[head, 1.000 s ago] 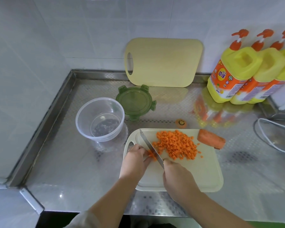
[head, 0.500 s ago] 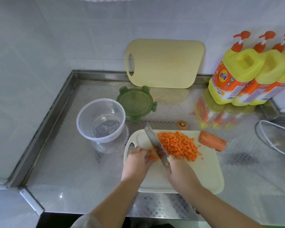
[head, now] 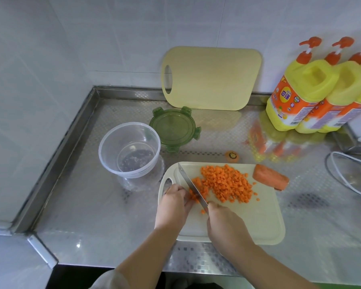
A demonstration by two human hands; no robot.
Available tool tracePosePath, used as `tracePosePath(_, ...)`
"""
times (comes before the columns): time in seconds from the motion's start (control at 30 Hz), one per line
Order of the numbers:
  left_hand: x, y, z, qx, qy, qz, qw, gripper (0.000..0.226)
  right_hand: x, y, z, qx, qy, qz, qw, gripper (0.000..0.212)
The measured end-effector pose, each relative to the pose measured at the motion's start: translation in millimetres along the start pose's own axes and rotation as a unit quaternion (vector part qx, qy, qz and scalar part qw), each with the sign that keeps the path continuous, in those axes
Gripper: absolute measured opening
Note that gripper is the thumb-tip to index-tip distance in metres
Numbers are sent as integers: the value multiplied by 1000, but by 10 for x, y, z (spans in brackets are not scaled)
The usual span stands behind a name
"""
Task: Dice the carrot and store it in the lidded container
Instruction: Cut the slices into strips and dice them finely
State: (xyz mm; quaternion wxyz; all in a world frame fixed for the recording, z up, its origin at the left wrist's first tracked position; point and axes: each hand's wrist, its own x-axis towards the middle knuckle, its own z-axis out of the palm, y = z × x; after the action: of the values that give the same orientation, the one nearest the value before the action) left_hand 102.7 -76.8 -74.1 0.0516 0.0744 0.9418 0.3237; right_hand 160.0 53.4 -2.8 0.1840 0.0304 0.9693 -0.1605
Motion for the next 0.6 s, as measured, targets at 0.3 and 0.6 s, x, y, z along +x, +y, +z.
tracePosePath(0.3,14,-27,34,17,-5,3,1000,21,63,-27,89,-36,-12,13,999,31)
tracePosePath(0.6,-4,37,-142,1,-68,18,998,20,122,234,-46,94,39,14,995,15)
